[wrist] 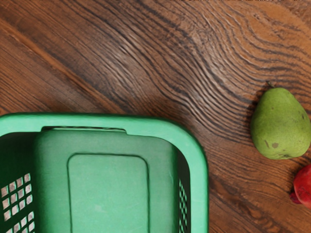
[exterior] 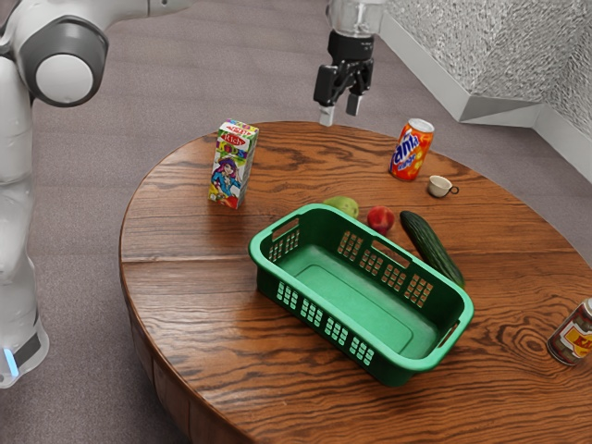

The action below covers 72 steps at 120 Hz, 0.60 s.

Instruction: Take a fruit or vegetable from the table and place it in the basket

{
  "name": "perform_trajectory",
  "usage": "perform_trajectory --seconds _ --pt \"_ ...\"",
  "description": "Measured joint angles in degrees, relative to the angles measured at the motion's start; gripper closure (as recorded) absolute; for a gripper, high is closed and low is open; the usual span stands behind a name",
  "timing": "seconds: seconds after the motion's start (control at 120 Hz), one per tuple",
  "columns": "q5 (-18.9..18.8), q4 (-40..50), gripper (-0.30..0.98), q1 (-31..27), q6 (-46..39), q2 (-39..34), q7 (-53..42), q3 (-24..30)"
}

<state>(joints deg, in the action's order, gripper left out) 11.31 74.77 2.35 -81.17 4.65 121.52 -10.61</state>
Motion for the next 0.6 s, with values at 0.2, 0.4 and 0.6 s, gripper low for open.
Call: perform_trajectory --seconds 0.2,0.4,0.6 --pt "1.6 0.0 0.00 -2.5 -0.1 2.9 -1.5 -0.9" --pt "7.0 -0.1 0.00 -6.5 -3.7 12.7 -4.0 -0.8" --pt "9.4 0.0 0.00 -9.6 -9.0 15.9 -6.1 -0.7"
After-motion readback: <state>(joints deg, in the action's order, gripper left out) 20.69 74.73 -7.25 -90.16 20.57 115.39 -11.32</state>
